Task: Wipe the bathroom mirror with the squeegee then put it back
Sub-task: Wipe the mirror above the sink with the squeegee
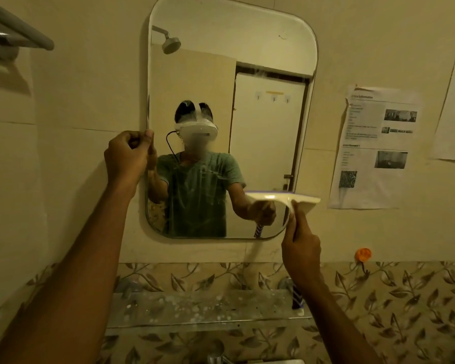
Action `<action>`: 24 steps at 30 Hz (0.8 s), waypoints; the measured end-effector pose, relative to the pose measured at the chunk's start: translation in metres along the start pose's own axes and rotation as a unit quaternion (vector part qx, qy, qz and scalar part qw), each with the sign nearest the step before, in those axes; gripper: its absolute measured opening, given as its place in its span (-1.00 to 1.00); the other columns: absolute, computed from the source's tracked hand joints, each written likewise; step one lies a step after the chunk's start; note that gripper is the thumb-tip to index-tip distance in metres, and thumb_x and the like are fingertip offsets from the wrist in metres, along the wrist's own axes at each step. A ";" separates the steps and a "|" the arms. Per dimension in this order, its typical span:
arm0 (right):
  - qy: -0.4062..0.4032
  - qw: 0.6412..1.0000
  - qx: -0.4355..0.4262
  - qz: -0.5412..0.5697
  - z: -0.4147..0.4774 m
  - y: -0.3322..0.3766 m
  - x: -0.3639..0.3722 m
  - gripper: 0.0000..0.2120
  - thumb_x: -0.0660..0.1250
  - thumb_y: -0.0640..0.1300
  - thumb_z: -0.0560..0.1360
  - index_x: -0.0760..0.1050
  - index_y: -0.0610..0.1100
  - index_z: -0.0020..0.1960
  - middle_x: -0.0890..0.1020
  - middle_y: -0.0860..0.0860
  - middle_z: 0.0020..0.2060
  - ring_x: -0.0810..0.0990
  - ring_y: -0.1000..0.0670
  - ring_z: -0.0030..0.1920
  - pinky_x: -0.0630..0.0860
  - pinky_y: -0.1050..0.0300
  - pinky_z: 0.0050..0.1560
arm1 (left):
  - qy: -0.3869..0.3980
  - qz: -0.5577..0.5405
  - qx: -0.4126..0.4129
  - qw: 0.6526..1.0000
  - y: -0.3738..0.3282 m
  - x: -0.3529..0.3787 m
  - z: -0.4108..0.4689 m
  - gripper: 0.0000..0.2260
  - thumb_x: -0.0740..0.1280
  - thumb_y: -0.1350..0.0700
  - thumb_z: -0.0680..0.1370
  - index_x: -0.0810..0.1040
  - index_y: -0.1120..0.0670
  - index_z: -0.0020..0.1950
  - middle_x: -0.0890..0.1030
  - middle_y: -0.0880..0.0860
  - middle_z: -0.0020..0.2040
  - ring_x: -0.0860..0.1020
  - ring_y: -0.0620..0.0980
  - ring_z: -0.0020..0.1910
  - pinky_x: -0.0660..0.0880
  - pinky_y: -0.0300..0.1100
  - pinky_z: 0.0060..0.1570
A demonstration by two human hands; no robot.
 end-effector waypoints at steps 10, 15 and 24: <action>-0.005 0.999 0.012 0.030 0.028 0.016 -0.012 -0.61 0.04 0.05 0.66 0.28 0.08 0.47 0.53 0.08 -0.42 0.52 0.14 -0.49 0.34 0.39 -0.58 | 0.017 -0.030 -0.003 0.999 0.001 -0.001 -0.003 -0.81 0.39 -0.10 0.52 0.58 0.00 -0.02 0.64 -0.06 -0.10 0.59 -0.15 -0.13 0.54 -0.27 -0.14; -0.022 0.999 0.023 0.007 0.018 0.008 -0.006 -0.58 0.02 0.05 0.66 0.21 0.12 0.51 0.52 0.01 -0.46 0.48 0.07 -0.54 0.32 0.36 -0.62 | 0.043 -0.192 -0.067 0.978 0.022 0.003 -0.009 -0.81 0.45 0.13 0.50 0.63 0.10 0.10 0.67 0.04 -0.05 0.64 0.01 -0.01 0.60 0.00 0.08; 0.038 0.998 0.059 -0.001 -0.052 -0.023 0.013 -0.57 0.05 -0.01 0.65 0.23 0.02 0.51 0.53 0.02 -0.48 0.50 0.02 -0.57 0.45 0.19 -0.62 | 0.030 -0.268 -0.081 0.960 0.035 0.006 -0.017 -0.84 0.48 0.19 0.46 0.65 0.00 0.01 0.70 -0.05 -0.09 0.67 -0.12 -0.07 0.62 -0.17 -0.06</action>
Point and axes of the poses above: each hand's wrist, its own z-axis towards the middle knuckle, its own x-axis out of the palm, y = z × x, the point moved 10 cm from there along z, towards the middle knuckle
